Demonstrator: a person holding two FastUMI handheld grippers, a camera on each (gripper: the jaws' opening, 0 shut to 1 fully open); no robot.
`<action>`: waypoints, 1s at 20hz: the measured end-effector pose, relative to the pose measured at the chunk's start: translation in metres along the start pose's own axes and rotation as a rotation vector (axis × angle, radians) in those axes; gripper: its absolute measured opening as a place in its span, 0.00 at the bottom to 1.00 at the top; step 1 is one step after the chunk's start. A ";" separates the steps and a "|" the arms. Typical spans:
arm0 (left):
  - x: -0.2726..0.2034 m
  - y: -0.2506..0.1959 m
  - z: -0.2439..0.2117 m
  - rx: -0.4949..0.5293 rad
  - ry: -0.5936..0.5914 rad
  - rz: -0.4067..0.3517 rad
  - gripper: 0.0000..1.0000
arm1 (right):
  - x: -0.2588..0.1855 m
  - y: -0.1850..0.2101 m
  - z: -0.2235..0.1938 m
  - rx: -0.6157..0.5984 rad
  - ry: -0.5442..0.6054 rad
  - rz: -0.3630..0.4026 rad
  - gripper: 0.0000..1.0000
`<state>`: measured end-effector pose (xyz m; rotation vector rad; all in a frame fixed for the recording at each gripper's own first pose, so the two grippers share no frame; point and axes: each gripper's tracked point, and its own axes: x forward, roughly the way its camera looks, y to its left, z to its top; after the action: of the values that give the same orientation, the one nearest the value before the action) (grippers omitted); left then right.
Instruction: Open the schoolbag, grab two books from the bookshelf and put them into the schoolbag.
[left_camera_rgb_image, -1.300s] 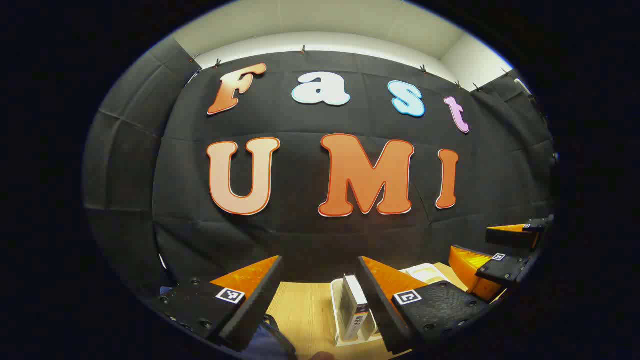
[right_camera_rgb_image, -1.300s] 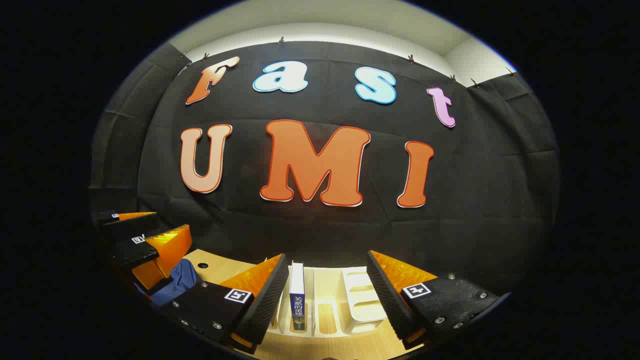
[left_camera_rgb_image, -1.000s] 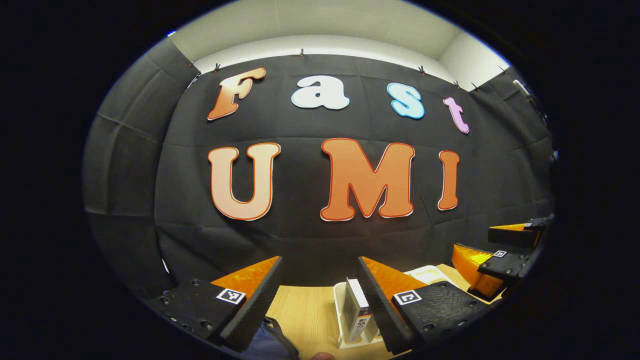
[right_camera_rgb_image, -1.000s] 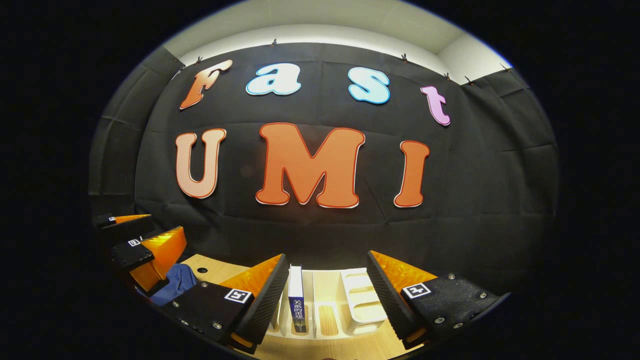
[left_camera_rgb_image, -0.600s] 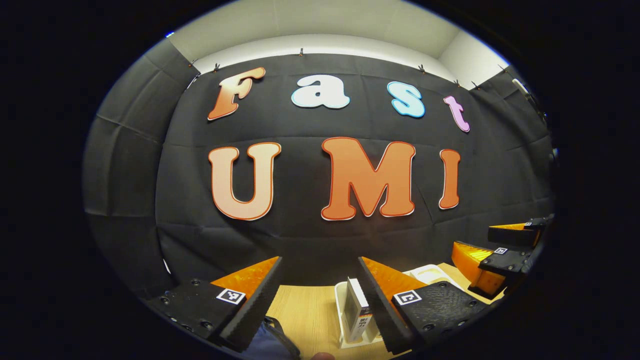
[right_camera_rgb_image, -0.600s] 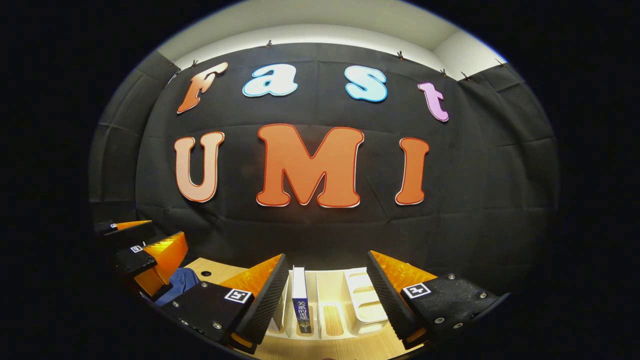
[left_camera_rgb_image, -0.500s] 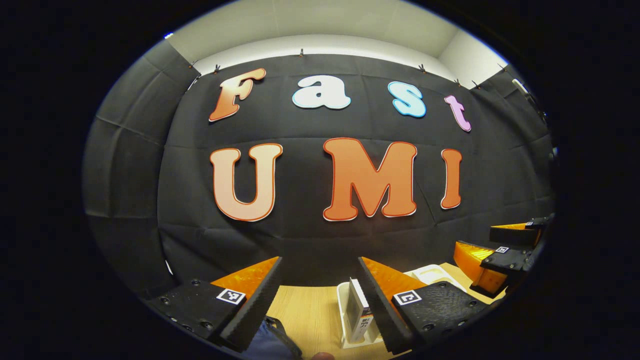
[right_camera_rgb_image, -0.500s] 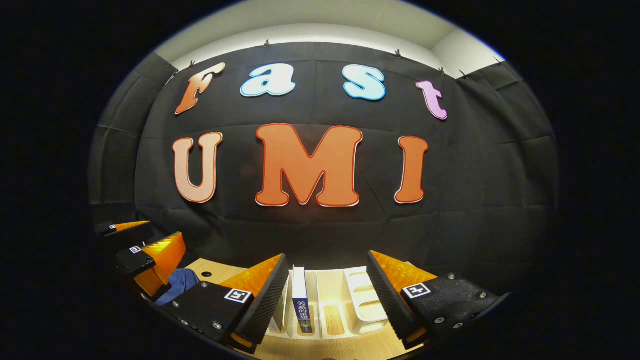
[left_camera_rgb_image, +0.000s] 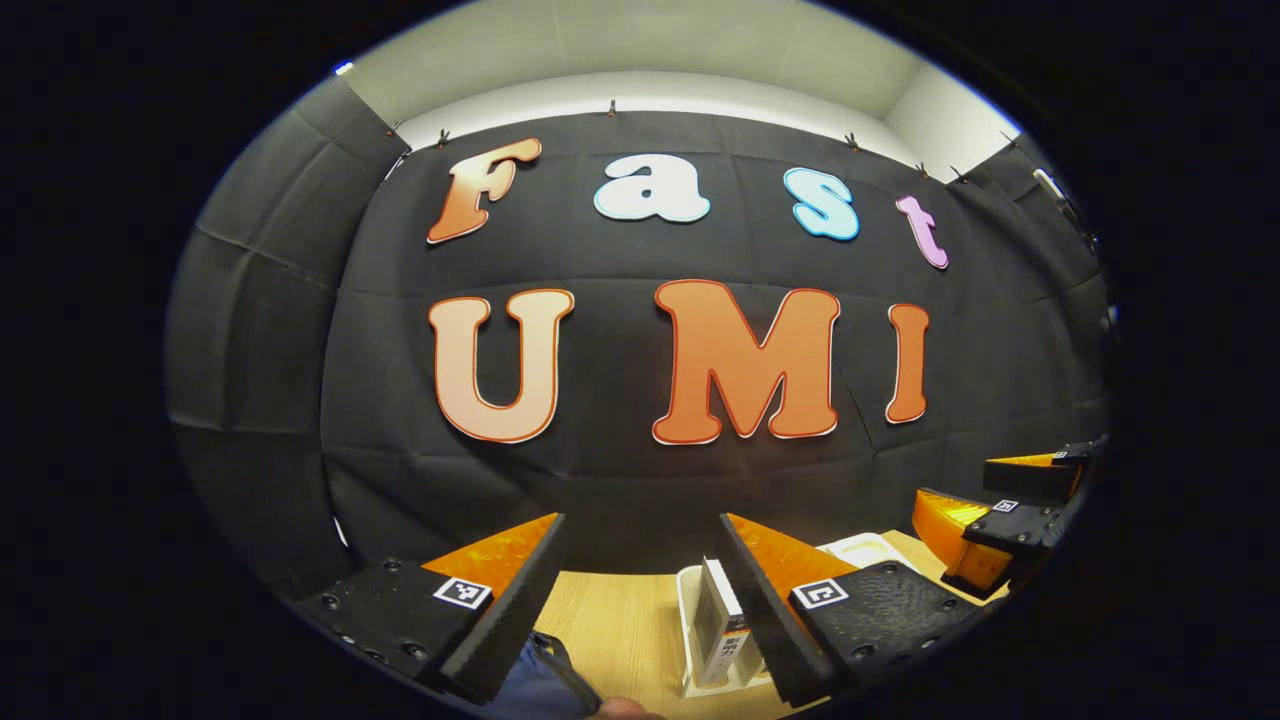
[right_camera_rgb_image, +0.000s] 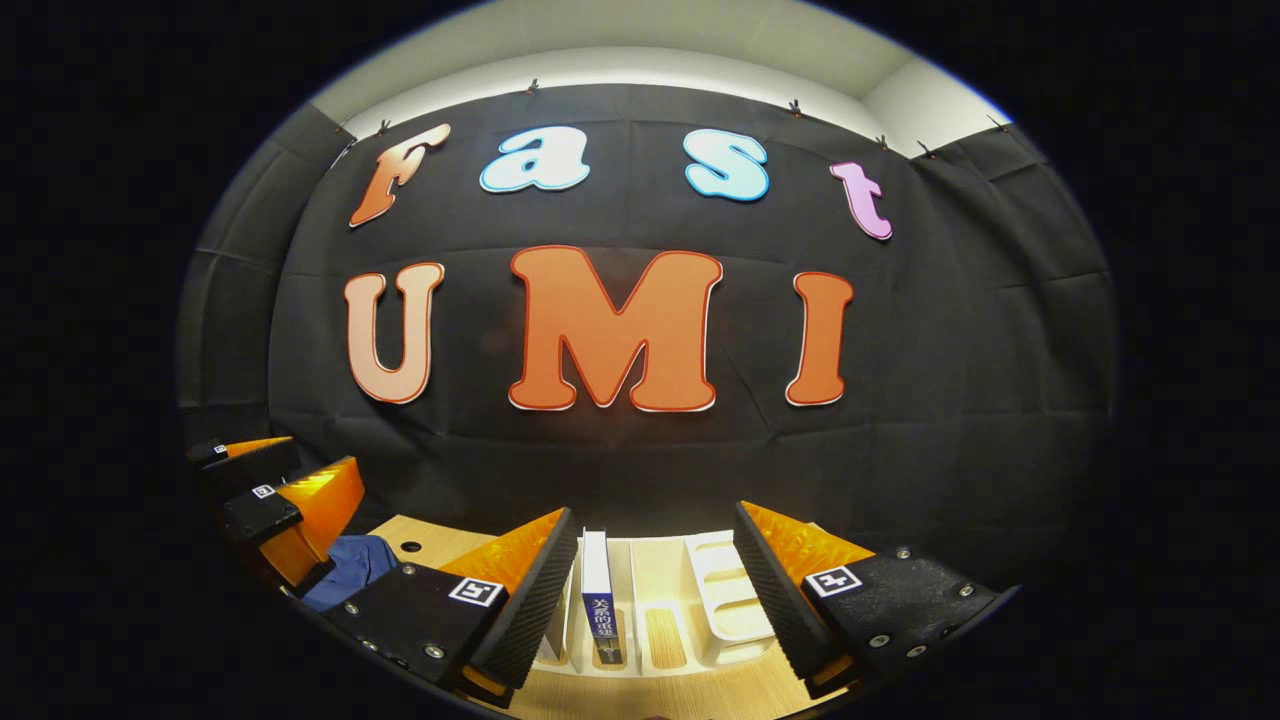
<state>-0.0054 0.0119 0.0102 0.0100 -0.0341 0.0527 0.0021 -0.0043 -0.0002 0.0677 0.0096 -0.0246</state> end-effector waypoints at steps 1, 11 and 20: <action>-0.001 0.001 0.000 0.001 0.001 0.004 0.93 | 0.000 0.000 -0.001 0.000 0.002 -0.003 0.93; -0.002 0.000 -0.010 0.013 0.033 -0.003 0.93 | -0.002 -0.002 -0.006 -0.012 0.018 0.005 0.93; 0.002 0.002 -0.008 0.011 0.018 0.012 0.93 | -0.002 0.002 -0.003 -0.030 0.002 0.020 0.93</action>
<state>-0.0037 0.0141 0.0022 0.0202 -0.0155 0.0654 -0.0003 -0.0024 -0.0029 0.0377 0.0111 -0.0042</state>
